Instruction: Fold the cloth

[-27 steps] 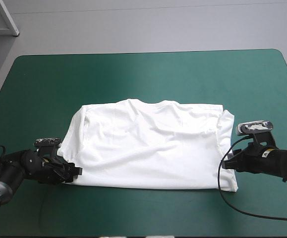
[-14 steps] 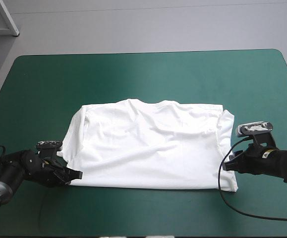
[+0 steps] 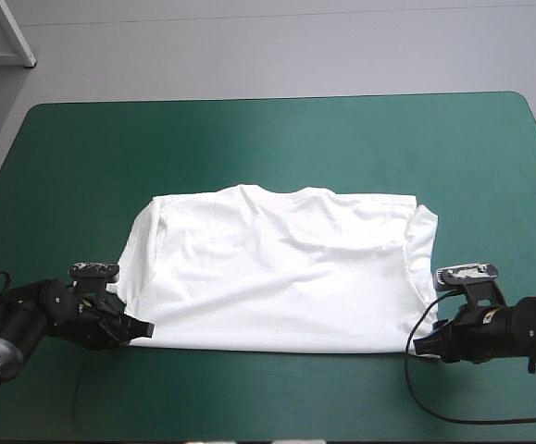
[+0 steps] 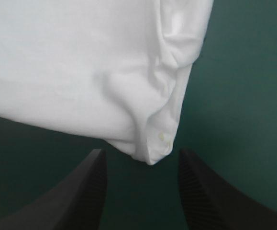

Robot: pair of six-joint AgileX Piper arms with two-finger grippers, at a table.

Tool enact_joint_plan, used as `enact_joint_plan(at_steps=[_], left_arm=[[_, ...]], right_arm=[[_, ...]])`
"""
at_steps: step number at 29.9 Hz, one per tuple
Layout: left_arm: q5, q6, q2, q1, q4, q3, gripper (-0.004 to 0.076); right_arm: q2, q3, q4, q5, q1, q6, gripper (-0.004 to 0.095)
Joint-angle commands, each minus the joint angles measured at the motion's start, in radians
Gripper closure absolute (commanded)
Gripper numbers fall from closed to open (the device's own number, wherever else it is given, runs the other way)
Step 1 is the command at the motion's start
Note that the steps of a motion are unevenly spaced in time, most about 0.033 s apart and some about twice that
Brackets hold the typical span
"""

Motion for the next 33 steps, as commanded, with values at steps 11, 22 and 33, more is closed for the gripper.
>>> enact_joint_plan(at_steps=[11,22,33], left_arm=[[0.005,0.022,-0.019,-0.001,-0.013,-0.020,0.0705],[0.003,0.023,-0.019,-0.001,0.017,-0.020,0.0705],[0.134,-0.057,-0.165,-0.001,0.132,-0.020,0.0705]], right_arm=[[0.144,0.007,0.011,-0.072,-0.007,0.001,0.0513],[0.275,0.008,0.009,-0.091,-0.007,-0.027,0.0894],[0.046,0.008,-0.103,0.057,-0.007,0.044,0.0916]])
